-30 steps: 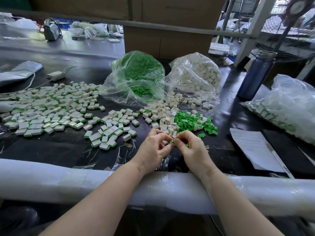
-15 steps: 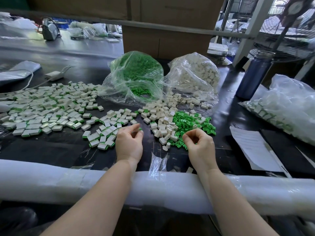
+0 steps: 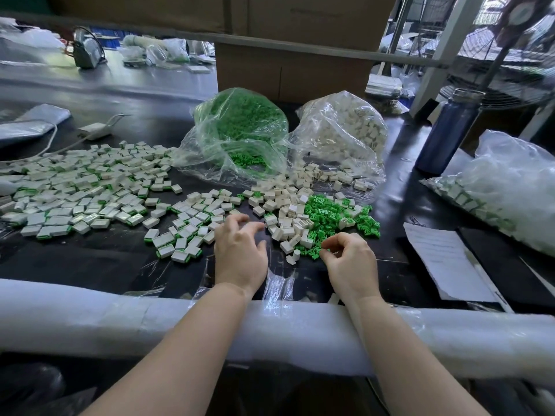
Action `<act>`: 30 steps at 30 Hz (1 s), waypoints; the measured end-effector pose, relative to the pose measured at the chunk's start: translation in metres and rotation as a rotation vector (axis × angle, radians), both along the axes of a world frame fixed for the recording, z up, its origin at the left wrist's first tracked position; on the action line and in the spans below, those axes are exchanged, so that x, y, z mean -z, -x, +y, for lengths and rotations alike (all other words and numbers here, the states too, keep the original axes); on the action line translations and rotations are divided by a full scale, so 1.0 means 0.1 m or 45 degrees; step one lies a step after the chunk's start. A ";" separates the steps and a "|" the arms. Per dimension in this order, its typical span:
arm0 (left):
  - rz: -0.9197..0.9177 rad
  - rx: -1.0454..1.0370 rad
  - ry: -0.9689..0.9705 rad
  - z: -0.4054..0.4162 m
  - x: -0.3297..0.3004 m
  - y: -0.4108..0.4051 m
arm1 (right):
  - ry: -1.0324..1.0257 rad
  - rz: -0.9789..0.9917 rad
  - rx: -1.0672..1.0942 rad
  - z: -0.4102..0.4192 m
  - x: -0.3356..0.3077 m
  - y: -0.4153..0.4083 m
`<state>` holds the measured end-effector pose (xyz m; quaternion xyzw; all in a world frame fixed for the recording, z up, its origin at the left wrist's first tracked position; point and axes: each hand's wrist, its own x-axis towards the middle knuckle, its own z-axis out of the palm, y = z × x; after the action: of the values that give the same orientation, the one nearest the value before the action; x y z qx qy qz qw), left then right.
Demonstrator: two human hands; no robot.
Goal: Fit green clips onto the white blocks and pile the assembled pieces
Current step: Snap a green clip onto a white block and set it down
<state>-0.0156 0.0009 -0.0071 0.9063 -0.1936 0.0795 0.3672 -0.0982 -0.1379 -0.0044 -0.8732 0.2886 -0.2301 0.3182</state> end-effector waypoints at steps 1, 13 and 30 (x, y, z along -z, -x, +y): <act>-0.033 0.065 -0.037 -0.01 0.01 0.02 | 0.044 0.022 -0.005 0.01 -0.01 0.00; -0.074 0.174 -0.245 -0.07 0.04 0.03 | 0.391 0.227 -0.068 0.09 0.01 -0.03; 0.176 0.426 0.132 -0.01 -0.05 0.06 | 0.180 -0.141 -0.237 0.12 -0.03 0.02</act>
<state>-0.0217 0.0004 -0.0024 0.8447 -0.3115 -0.0354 0.4339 -0.1002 -0.1258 -0.0018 -0.9024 0.1713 -0.2673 0.2913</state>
